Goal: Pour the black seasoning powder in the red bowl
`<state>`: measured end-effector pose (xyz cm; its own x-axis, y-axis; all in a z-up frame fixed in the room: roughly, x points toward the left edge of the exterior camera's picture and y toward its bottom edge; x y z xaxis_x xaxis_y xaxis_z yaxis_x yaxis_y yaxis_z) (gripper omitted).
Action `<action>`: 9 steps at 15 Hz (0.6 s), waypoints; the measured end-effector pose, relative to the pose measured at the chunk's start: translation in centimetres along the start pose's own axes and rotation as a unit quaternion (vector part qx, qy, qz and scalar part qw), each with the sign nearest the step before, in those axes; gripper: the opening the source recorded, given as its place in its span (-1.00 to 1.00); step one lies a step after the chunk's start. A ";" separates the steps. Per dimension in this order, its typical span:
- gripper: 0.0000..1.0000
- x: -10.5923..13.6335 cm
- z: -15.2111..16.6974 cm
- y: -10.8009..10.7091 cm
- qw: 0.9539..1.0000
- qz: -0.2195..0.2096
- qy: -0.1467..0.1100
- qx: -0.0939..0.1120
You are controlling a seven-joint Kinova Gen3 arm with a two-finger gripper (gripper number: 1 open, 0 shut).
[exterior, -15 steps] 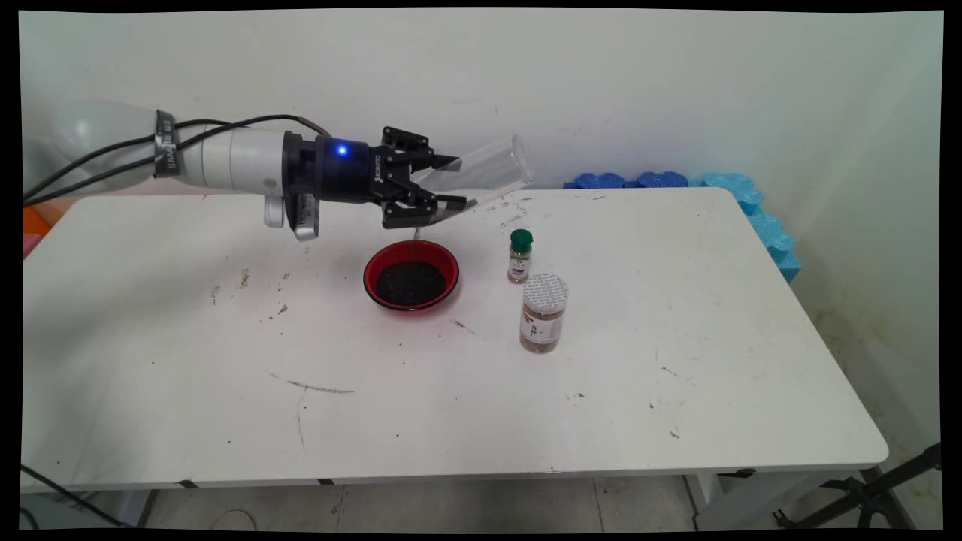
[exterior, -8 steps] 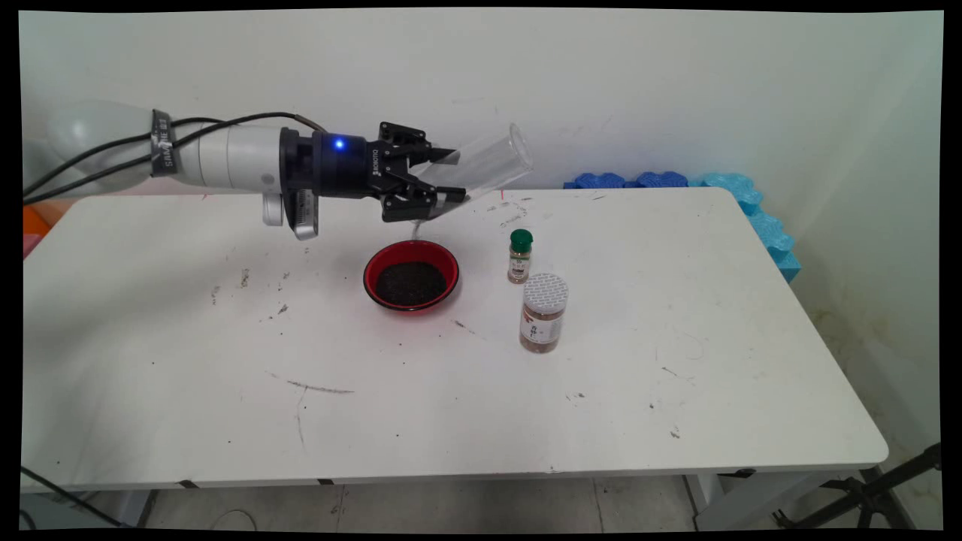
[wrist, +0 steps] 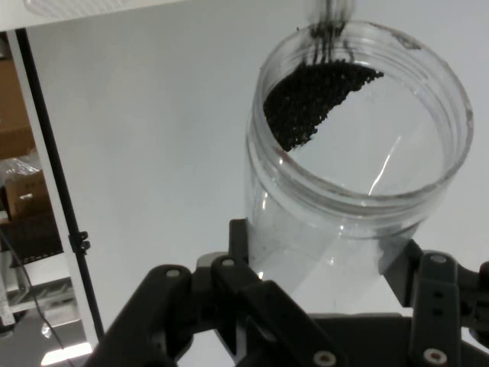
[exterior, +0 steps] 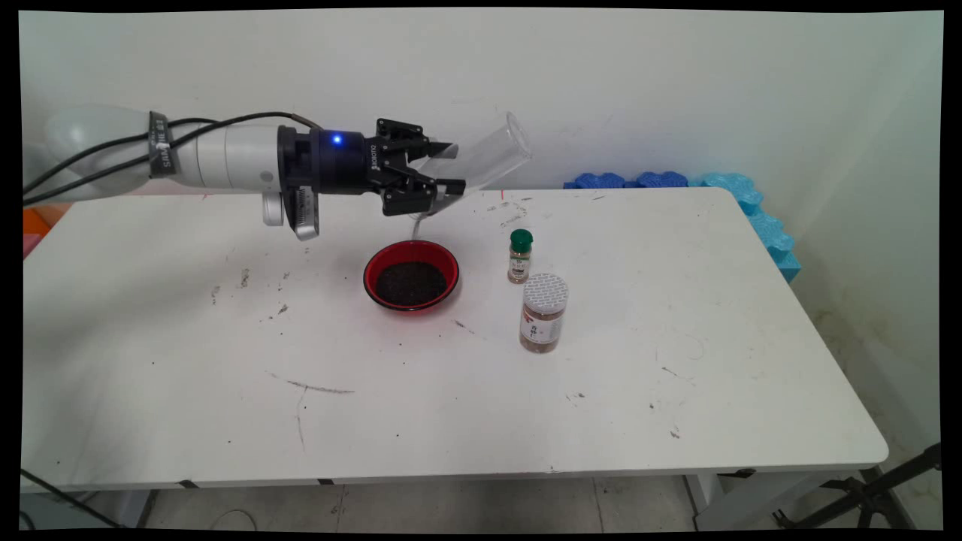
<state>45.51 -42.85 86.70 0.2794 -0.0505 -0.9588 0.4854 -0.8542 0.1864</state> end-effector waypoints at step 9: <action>-1.00 -0.2 -0.1 0.0 1.000 0.001 -0.020 -0.012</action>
<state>45.58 -42.79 86.87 0.2468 -0.0739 -0.9662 0.5051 -0.8411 0.1934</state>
